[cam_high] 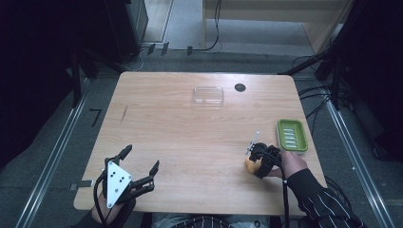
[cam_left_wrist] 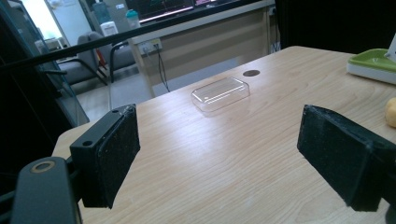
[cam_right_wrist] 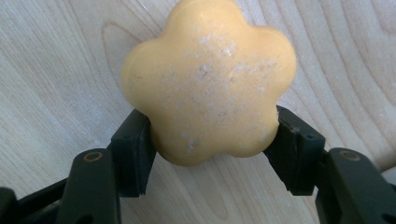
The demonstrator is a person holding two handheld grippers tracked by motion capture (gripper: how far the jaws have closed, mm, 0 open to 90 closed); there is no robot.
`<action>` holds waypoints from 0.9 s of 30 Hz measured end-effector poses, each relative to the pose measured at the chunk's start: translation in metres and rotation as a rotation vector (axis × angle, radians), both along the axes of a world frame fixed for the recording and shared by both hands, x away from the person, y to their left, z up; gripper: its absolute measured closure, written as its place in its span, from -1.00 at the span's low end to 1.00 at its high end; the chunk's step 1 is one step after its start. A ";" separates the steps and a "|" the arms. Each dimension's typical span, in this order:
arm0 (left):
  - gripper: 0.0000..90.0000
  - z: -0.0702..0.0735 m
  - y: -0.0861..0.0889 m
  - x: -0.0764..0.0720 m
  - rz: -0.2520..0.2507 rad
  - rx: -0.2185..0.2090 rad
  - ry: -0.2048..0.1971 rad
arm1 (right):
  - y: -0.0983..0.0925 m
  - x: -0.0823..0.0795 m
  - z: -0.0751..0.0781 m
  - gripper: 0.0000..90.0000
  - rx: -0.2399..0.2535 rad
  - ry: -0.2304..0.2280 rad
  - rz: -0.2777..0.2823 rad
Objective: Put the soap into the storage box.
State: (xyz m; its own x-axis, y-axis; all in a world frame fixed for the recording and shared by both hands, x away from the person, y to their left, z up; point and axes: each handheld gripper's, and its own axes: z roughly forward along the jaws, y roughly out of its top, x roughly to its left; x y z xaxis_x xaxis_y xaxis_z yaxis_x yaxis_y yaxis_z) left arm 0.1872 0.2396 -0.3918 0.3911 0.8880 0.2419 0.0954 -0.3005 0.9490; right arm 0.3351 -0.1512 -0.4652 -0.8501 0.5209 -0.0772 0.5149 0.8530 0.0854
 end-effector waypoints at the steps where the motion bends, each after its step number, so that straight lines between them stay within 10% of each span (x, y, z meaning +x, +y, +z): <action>1: -0.70 0.000 0.000 0.000 -0.001 0.002 0.000 | 0.000 0.000 0.000 -0.15 -0.008 0.001 0.007; 27: -0.70 0.000 0.000 0.000 -0.002 0.002 0.000 | 0.004 -0.004 0.001 -0.12 0.007 -0.045 0.024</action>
